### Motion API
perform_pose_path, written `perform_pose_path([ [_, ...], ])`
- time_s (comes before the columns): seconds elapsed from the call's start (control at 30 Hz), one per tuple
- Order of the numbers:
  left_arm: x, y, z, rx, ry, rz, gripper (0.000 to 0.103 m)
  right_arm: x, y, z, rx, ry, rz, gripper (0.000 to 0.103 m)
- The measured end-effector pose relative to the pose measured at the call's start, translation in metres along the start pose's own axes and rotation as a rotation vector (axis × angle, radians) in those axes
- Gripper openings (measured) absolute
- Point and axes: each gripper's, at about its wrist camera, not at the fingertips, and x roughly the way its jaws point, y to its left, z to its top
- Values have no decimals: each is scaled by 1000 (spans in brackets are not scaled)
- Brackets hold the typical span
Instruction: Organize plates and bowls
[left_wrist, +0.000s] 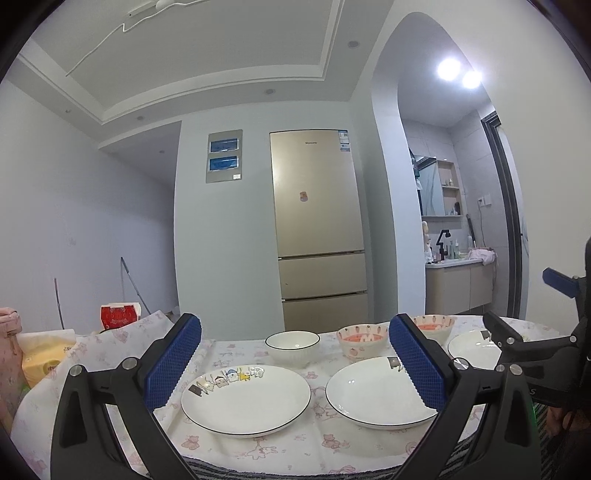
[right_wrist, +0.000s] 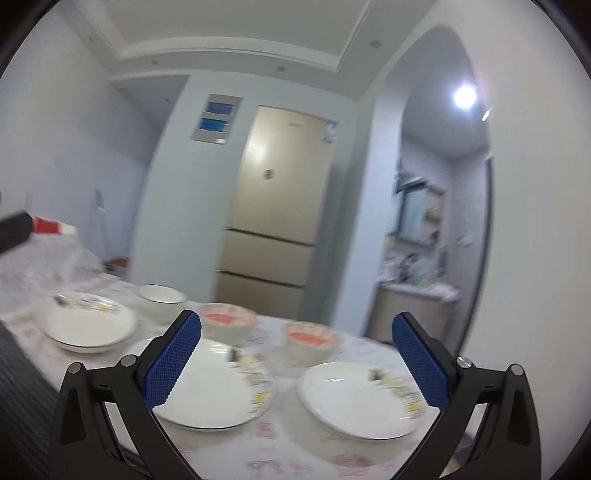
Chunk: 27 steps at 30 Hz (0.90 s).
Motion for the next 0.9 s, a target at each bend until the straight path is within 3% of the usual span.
perform_pose_path([
  [0.13,-2,3,0,1,-8,17,103,-6,-11,4,45,-25,10,103],
  [0.27,-18,10,9,-27,-85,54,103,-15,-30,20,135,-39,39,103],
  [0.47,-30,10,33,-2,-78,-8,103,-26,-45,49,202,-55,133,103],
  [0.6,-36,12,50,0,-95,-31,103,-37,-42,65,193,-102,101,103],
  [0.7,-33,15,70,-11,-114,-8,103,-38,-47,83,239,-126,114,103],
  [0.8,-28,23,94,-68,-154,66,103,-31,-51,109,259,-138,135,103],
  [0.9,-16,25,123,-78,-178,69,103,-34,-55,134,260,-220,144,103],
])
